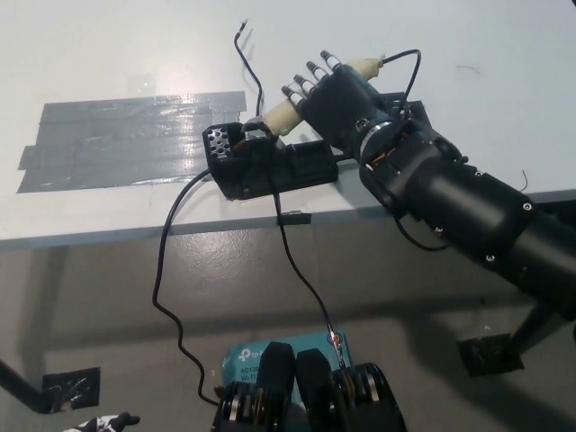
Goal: The robot uses its right hand to grab the soldering gun kept on the middle of the table and pulls it out of its base and keep it on the right side of the base
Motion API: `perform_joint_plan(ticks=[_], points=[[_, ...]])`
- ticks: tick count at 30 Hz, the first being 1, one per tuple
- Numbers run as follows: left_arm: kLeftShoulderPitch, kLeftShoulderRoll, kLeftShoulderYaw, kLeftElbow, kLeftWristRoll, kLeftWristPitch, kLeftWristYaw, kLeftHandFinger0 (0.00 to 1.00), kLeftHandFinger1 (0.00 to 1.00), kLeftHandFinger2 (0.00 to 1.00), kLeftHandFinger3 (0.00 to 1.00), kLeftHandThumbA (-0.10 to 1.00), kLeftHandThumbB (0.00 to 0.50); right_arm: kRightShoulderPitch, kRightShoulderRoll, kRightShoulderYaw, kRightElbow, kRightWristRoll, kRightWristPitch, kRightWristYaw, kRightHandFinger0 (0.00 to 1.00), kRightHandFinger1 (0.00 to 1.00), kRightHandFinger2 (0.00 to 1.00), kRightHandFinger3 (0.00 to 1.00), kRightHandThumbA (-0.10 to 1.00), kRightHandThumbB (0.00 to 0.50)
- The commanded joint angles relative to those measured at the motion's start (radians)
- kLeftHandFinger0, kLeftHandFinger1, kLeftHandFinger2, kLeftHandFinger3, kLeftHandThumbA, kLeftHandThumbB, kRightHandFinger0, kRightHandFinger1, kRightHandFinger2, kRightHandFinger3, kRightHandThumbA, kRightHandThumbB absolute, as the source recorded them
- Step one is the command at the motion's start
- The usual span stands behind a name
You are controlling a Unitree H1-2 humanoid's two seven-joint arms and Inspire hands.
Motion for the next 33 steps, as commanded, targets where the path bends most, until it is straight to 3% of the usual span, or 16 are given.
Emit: perform_joint_plan(ticks=[1,3,8,13,14,15,16,18,20,21,22,24,26,28,31,33], points=[[0.005,0.009,-0.005,-0.018,0.009,-0.015,-0.014,0.39,0.43,0.47,0.71,0.76,0.242,-0.002,-0.048,-0.003,0.025,-0.106,0.017,-0.033,1.0,1.0,1.0,1.0,0.28,0.451],[0.009,0.009,-0.007,-0.021,0.012,-0.012,-0.013,0.4,0.43,0.47,0.71,0.76,0.249,0.01,-0.052,-0.007,0.019,-0.124,0.027,-0.021,1.0,1.0,1.0,1.0,0.25,0.452],[0.005,0.01,-0.013,-0.01,0.02,-0.02,-0.014,0.37,0.4,0.44,0.72,0.75,0.255,0.027,-0.051,-0.034,0.047,-0.157,0.077,0.002,1.0,1.0,1.0,1.0,0.23,0.363],[0.012,0.005,-0.018,-0.018,0.025,-0.008,-0.01,0.34,0.39,0.45,0.76,0.75,0.242,0.049,-0.055,-0.065,0.09,-0.185,0.105,-0.152,1.0,1.0,1.0,1.0,0.09,0.337],[0.012,0.006,-0.021,-0.013,0.03,-0.019,-0.011,0.34,0.39,0.45,0.76,0.75,0.241,0.048,-0.06,-0.076,0.105,-0.181,0.09,-0.225,0.79,0.8,0.82,1.0,-0.06,0.068],[0.012,0.006,-0.021,-0.013,0.03,-0.02,-0.01,0.34,0.39,0.45,0.76,0.75,0.24,0.047,-0.058,-0.082,0.11,-0.183,0.086,-0.238,0.43,0.45,0.59,1.0,-0.07,0.241],[0.012,0.005,-0.021,-0.015,0.03,-0.015,-0.009,0.34,0.39,0.45,0.75,0.74,0.244,0.063,-0.033,-0.164,0.125,-0.094,0.079,-0.293,0.04,0.04,0.25,1.0,-0.1,0.15],[0.012,0.005,-0.02,-0.017,0.029,-0.012,-0.01,0.33,0.38,0.44,0.74,0.73,0.244,0.072,-0.023,-0.205,0.142,-0.067,0.039,-0.373,0.0,0.0,0.04,1.0,-0.1,0.132],[0.011,0.006,-0.021,-0.018,0.029,-0.012,-0.013,0.32,0.38,0.44,0.73,0.71,0.244,0.076,-0.019,-0.218,0.159,-0.071,0.005,-0.455,0.0,0.0,0.0,1.0,0.02,0.137],[0.01,0.01,-0.027,-0.019,0.042,-0.005,-0.01,0.31,0.37,0.43,0.73,0.72,0.247,0.07,-0.02,-0.197,0.178,-0.103,-0.002,-0.501,0.0,0.0,0.02,0.63,0.05,0.194],[0.01,0.012,-0.029,-0.016,0.042,-0.008,-0.013,0.31,0.38,0.43,0.76,0.73,0.253,0.069,-0.02,-0.196,0.184,-0.104,-0.016,-0.526,0.0,0.0,0.04,0.32,0.02,0.168],[0.009,0.012,-0.029,-0.017,0.043,-0.007,-0.013,0.29,0.35,0.41,0.77,0.72,0.252,0.071,-0.016,-0.211,0.198,-0.08,-0.057,-0.596,0.0,0.02,0.25,0.02,-0.07,0.183],[0.002,0.01,-0.031,-0.011,0.044,-0.016,-0.015,0.27,0.33,0.4,0.76,0.71,0.257,0.066,-0.016,-0.231,0.216,-0.05,-0.113,-0.677,0.0,0.1,0.39,0.0,-0.1,0.19],[0.005,0.013,-0.031,-0.013,0.048,-0.02,-0.015,0.28,0.33,0.4,0.76,0.7,0.246,0.057,-0.011,-0.236,0.234,-0.039,-0.149,-0.716,0.0,0.12,0.41,0.14,-0.1,0.218],[0.004,0.015,-0.031,-0.016,0.045,-0.012,-0.018,0.29,0.35,0.39,0.75,0.69,0.248,0.049,-0.012,-0.237,0.234,-0.04,-0.169,-0.741,0.0,0.0,0.29,0.26,-0.1,0.208],[0.0,0.018,-0.032,-0.013,0.046,-0.013,-0.021,0.3,0.34,0.39,0.73,0.71,0.274,0.039,-0.017,-0.24,0.233,-0.044,-0.18,-0.768,0.0,0.0,0.09,0.24,-0.1,0.159]])
